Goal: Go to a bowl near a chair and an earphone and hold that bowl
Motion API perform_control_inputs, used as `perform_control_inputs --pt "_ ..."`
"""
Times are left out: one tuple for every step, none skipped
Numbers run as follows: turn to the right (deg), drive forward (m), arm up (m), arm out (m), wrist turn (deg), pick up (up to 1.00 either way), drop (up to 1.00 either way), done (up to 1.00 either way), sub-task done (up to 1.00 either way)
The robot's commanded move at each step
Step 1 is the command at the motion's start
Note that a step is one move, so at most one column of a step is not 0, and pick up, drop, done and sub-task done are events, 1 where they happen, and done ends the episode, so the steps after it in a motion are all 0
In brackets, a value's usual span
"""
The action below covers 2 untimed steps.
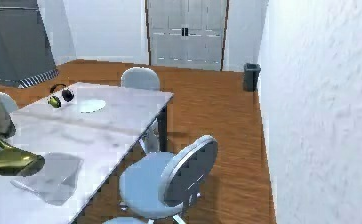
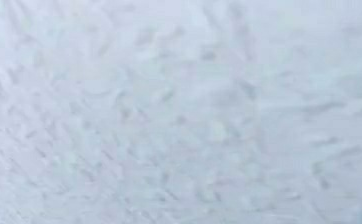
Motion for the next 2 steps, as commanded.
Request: perform_control_inputs --pt "-45.0 0.0 0.0 0.0 0.0 0.0 0.0 0.0 0.0" --pt "-45.0 0.0 0.0 0.0 0.0 0.0 0.0 0.0 0.0"
